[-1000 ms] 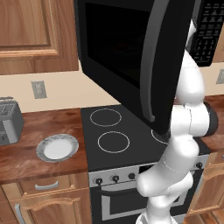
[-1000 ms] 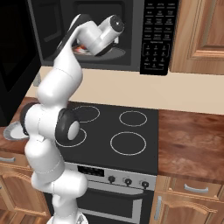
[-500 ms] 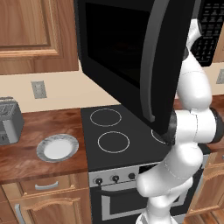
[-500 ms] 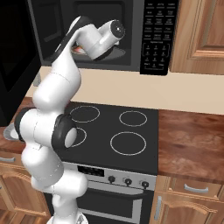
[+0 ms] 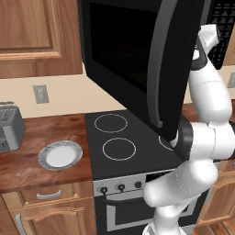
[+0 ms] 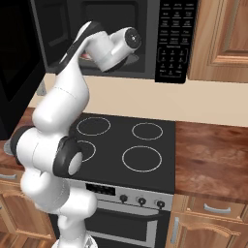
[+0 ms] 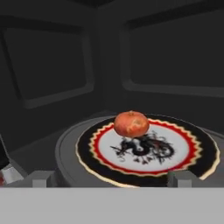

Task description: Pick the squash from the counter and place it in the microwave. Then turn on the microwave.

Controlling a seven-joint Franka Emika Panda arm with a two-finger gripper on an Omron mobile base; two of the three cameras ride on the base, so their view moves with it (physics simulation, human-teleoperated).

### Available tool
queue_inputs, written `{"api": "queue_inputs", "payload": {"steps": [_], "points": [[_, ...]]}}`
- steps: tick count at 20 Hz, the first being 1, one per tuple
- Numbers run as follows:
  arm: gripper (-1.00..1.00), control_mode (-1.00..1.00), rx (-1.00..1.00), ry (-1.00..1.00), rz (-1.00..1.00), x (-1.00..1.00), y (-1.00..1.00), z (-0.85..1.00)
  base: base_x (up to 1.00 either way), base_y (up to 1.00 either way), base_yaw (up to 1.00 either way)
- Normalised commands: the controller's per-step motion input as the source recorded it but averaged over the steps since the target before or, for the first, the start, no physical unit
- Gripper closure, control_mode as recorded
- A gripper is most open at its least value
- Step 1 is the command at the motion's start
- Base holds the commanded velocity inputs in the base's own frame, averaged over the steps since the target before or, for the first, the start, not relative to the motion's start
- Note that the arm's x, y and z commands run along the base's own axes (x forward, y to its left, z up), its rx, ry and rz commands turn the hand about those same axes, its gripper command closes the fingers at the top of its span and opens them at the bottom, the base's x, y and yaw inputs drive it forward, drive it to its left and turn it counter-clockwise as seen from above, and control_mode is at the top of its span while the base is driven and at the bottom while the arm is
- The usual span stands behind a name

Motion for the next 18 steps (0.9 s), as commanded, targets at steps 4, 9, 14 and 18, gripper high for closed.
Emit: {"api": "queue_inputs", "payload": {"steps": [4,9,14,18], "points": [[-1.00,-1.00,0.00,-0.01,-0.01,-0.36,-0.18,0.07,0.00,0.00,0.00],[-1.00,-1.00,0.00,0.00,-0.06,-0.43,-0.03,0.13,0.00,0.00,0.00],[-1.00,-1.00,0.00,-0.01,-0.05,-0.45,-0.03,0.12,0.00,0.00,0.00],[-1.00,-1.00,0.00,-0.08,0.00,-0.55,-0.06,0.04,0.00,0.00,0.00]]}}
